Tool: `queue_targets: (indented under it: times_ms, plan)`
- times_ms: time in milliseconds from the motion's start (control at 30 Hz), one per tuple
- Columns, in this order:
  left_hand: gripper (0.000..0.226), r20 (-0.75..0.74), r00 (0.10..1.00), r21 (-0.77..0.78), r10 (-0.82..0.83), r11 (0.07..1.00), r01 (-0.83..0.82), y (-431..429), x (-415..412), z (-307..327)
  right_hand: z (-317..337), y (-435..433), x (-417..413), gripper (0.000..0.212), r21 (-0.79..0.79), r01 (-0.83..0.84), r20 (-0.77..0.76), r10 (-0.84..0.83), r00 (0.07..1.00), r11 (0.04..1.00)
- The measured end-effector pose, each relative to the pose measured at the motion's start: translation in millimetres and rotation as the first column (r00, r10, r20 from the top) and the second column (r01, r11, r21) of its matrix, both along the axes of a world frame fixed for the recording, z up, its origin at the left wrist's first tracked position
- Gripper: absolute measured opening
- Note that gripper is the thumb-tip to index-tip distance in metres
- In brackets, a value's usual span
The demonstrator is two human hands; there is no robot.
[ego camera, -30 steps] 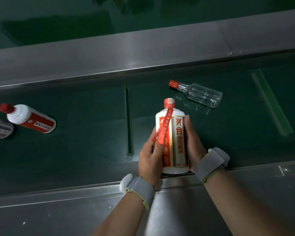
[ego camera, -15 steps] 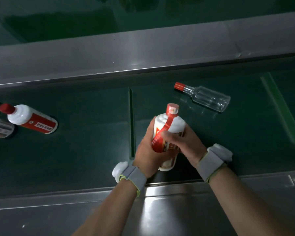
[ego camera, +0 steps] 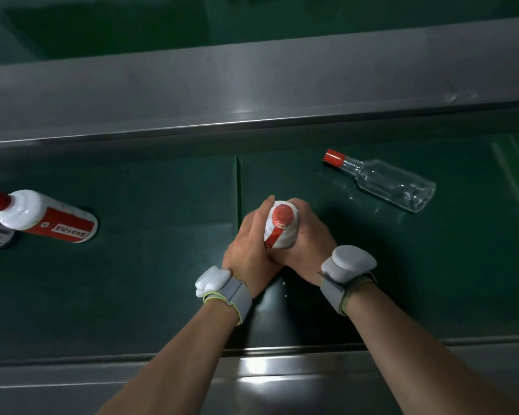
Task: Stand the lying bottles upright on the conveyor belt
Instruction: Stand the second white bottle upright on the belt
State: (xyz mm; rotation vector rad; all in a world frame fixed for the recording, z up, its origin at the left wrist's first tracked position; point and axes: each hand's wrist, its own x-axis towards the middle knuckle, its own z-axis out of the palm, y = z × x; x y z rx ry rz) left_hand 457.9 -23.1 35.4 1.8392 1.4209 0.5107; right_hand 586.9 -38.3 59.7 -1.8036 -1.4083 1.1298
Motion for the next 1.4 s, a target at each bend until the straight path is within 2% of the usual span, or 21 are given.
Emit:
queue_targets:
  times_ms: [100, 133, 267, 333, 467, 767, 900, 1033, 1167, 1233, 1333, 1400]
  plan:
    - [0.09, -0.027, 0.999, 0.002, 0.044, 0.999, -0.044, 17.8, -1.0, -9.1, -6.6, 23.5, -9.1, 0.033, 0.088, 0.066, -0.006, -0.066, 0.998, 0.994]
    - [0.09, -0.03, 0.998, -0.007, 0.054, 0.999, -0.054, 24.8, -1.7, -12.9, -9.4, 32.1, -10.0, 0.031, 0.081, 0.059, 0.001, -0.06, 0.998, 0.995]
    - [0.084, -0.009, 0.998, -0.017, 0.062, 0.998, -0.062, 47.0, -5.2, -24.9, -18.7, 55.7, -7.3, 0.065, -0.07, -0.055, 0.054, 0.059, 0.997, 0.996]
    - [0.084, 0.002, 0.998, -0.014, 0.055, 0.998, -0.055, 55.9, -6.1, -28.0, -22.6, 64.3, -5.7, 0.063, -0.085, -0.071, 0.07, 0.077, 0.995, 0.994]
    - [0.087, -0.006, 0.999, -0.022, 0.037, 0.999, -0.037, 71.9, -4.6, -34.1, -26.0, 79.0, -2.0, 0.075, -0.1, -0.064, 0.107, 0.075, 0.991, 0.993]
    - [0.082, 0.008, 0.999, -0.012, 0.054, 0.998, -0.054, 73.4, -6.7, -43.9, -31.2, 80.7, -5.7, 0.071, -0.103, -0.064, 0.147, 0.079, 0.986, 0.993]
    - [0.079, 0.023, 0.997, -0.057, 0.073, 0.996, -0.071, 68.9, -8.8, -46.6, -27.3, 80.0, -15.4, 0.049, -0.08, 0.026, 0.188, -0.011, 0.982, 0.996]
    - [0.078, 0.003, 0.998, -0.08, 0.066, 0.995, -0.065, 71.2, -10.4, -45.7, -17.6, 79.8, -11.6, 0.063, -0.195, -0.076, 0.187, 0.113, 0.976, 0.978]
    - [0.077, -0.007, 1.0, -0.052, 0.023, 0.998, -0.024, 72.2, -12.4, -41.8, -13.1, 87.5, -23.5, 0.035, -0.189, 0.07, 0.259, -0.019, 0.966, 0.98]
    - [0.078, -0.026, 1.0, -0.052, 0.011, 0.999, -0.013, 70.1, -13.2, -40.0, -14.3, 84.9, -21.0, 0.038, -0.222, 0.069, 0.26, -0.009, 0.966, 0.973]
    - [0.079, -0.054, 0.999, -0.042, 0.005, 0.999, -0.007, 65.0, -15.0, -39.0, -15.3, 73.7, -14.3, 0.065, -0.235, -0.046, 0.228, 0.101, 0.968, 0.971]
    - [0.079, -0.065, 0.998, -0.036, 0.008, 0.999, -0.01, 63.5, -15.4, -39.3, -18.3, 70.9, -20.0, 0.058, -0.203, -0.005, 0.256, 0.058, 0.965, 0.979]
